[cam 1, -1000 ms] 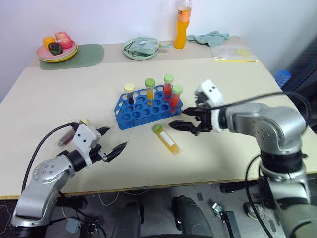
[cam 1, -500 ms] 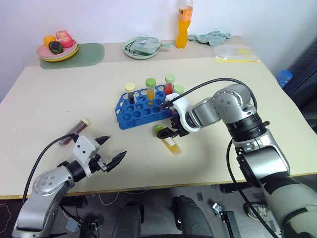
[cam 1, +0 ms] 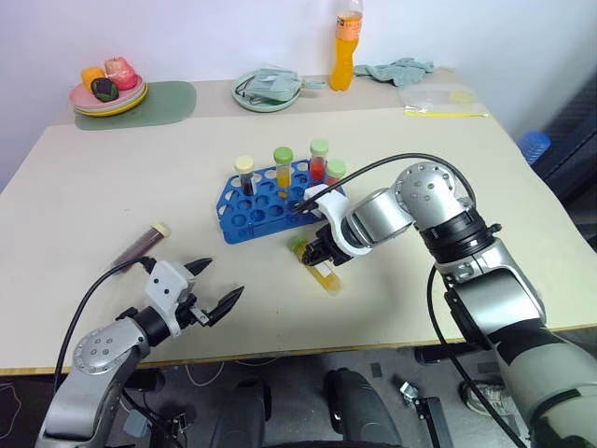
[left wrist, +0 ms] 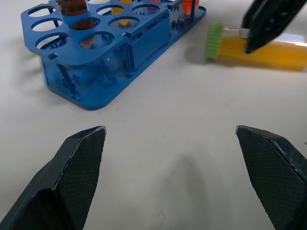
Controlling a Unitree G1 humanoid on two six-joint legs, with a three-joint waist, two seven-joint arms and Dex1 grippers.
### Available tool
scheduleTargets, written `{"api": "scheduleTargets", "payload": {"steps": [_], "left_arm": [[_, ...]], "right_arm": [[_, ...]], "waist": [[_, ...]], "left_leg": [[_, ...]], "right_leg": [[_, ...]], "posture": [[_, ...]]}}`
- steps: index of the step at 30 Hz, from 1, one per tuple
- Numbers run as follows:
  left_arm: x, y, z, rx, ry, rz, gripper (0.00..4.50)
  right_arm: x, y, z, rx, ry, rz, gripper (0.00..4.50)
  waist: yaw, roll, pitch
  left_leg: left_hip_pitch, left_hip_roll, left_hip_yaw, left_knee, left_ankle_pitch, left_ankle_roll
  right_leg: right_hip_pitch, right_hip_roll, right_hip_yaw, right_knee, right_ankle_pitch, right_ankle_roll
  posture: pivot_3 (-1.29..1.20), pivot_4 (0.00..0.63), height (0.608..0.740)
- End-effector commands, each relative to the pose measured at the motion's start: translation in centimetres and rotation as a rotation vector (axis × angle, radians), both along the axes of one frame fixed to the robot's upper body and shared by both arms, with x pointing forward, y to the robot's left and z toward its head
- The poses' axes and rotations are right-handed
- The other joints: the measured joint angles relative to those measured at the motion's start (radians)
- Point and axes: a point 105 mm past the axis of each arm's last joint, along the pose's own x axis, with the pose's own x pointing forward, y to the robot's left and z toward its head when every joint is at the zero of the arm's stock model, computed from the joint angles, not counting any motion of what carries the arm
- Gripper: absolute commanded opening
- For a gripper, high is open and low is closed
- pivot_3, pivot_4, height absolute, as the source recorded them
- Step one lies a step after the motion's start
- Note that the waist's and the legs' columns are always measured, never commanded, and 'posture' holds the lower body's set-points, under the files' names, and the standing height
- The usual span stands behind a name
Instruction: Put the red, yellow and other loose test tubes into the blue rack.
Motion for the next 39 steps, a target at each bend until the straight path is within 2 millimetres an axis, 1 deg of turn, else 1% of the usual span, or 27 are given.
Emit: {"api": "scheduleTargets", "payload": {"steps": [1, 3, 4, 5, 8, 10, 11, 14, 16, 19, 23, 32, 39], "left_arm": [[0.1, -0.3, 1.5, 0.006, -0.055, -0.008, 4.5], [0.1, -0.1, 1.6, 0.009, -0.056, 0.002, 4.5], [0.1, -0.1, 1.7, 0.009, -0.056, 0.003, 4.5], [0.0, -0.2, 1.8, 0.009, -0.057, 0.003, 4.5], [0.2, -0.6, 2.2, 0.003, -0.064, 0.002, 4.5], [0.4, -0.8, 2.7, -0.005, -0.077, 0.007, 4.5], [0.6, -0.8, 2.9, -0.011, -0.085, 0.012, 4.5], [1.0, -0.9, 3.5, -0.034, -0.105, 0.021, 4.5], [1.2, -1.1, 3.8, -0.042, -0.11, 0.014, 4.5], [1.2, -1.5, 4.0, -0.051, -0.11, -0.006, 4.5], [1.2, -2.0, 4.0, -0.054, -0.105, -0.018, 4.5], [1.2, -2.5, 4.2, -0.064, -0.106, -0.023, 4.5], [1.2, -2.6, 3.9, -0.07, -0.102, -0.025, 4.5]], "right_arm": [[-3.1, 1.7, 4.2, 0.209, -0.153, 0.224, 1.26], [-3.6, 2.4, 7.3, 0.371, -0.474, 0.313, 1.26], [-3.2, 2.8, 8.8, 0.455, -0.624, 0.33, 1.26], [-2.6, 2.9, 9.9, 0.523, -0.737, 0.324, 1.26], [-0.7, 2.6, 11.5, 0.669, -0.958, 0.256, 1.26], [0.5, 2.5, 11.5, 0.683, -1.088, 0.205, 1.26], [1.3, 2.5, 11.3, 0.695, -1.122, 0.154, 1.26], [3.2, 2.5, 10.2, 0.729, -1.169, 0.007, 1.26], [4.0, 2.7, 9.3, 0.726, -1.185, -0.046, 1.26], [4.7, 3.0, 8.1, 0.721, -1.191, -0.091, 1.26], [5.6, 2.7, 7.0, 0.7, -1.189, -0.135, 1.26], [6.1, 2.2, 4.3, 0.653, -1.124, -0.148, 1.26], [6.4, 2.6, 3.7, 0.654, -1.13, -0.162, 1.26]], "waist": [[0.003, 0.0, 0.0], [0.003, 0.0, 0.0], [0.002, 0.0, 0.0], [-0.001, 0.0, 0.0], [-0.006, -0.001, 0.0], [-0.003, -0.001, -0.001], [-0.002, -0.001, 0.0], [0.0, -0.001, -0.001], [0.0, -0.001, -0.001], [0.001, -0.001, -0.001], [0.001, -0.001, 0.0], [0.0, -0.001, 0.0], [0.0, -0.001, 0.0]], "left_leg": [[0.0, 0.0, 0.0, 0.0, 0.0, 0.0], [-0.001, 0.0, -0.002, 0.0, -0.001, 0.001], [-0.001, 0.0, -0.002, 0.0, -0.001, 0.001], [-0.001, 0.0, -0.002, 0.0, -0.001, 0.002], [0.001, 0.001, 0.001, 0.0, -0.001, 0.002], [0.002, 0.001, 0.001, 0.0, -0.001, 0.001], [0.002, 0.001, 0.001, 0.0, -0.001, 0.001], [0.002, 0.0, 0.001, 0.0, -0.001, 0.001], [0.001, 0.0, 0.0, 0.0, -0.001, 0.001], [0.001, 0.0, 0.0, 0.0, -0.001, 0.001], [0.001, 0.0, 0.0, 0.0, -0.001, 0.001], [0.001, 0.0, 0.0, 0.0, -0.001, 0.001], [0.002, 0.0, 0.0, 0.0, -0.001, 0.001]], "right_leg": [[0.0, 0.0, 0.0, 0.0, 0.0, 0.0], [0.0, 0.0, -0.001, -0.001, 0.0, 0.0], [0.0, 0.0, -0.002, -0.002, -0.001, 0.001], [0.0, 0.0, -0.002, -0.002, -0.001, 0.001], [0.001, 0.001, -0.001, -0.002, -0.001, 0.001], [0.001, 0.001, 0.0, -0.001, -0.001, 0.001], [0.001, 0.001, 0.0, -0.001, -0.001, 0.001], [0.001, 0.001, 0.0, 0.0, 0.0, 0.001], [0.001, 0.0, 0.0, 0.0, 0.0, 0.001], [0.0, 0.0, 0.0, 0.0, 0.0, 0.001], [0.0, 0.0, 0.0, 0.0, 0.0, 0.001], [0.0, 0.0, 0.0, 0.001, 0.0, 0.001], [0.001, 0.0, 0.0, 0.001, 0.0, 0.001]], "posture": [[0.0, 0.15, 0.74], [0.0, 0.15, 0.74], [0.0, 0.15, 0.74], [0.0, 0.15, 0.74], [0.0, 0.15, 0.74], [0.0, 0.15, 0.74], [0.0, 0.15, 0.74], [0.0, 0.15, 0.74], [0.0, 0.15, 0.74], [0.0, 0.15, 0.74], [0.0, 0.15, 0.74], [0.0, 0.15, 0.74], [0.0, 0.15, 0.74]]}}
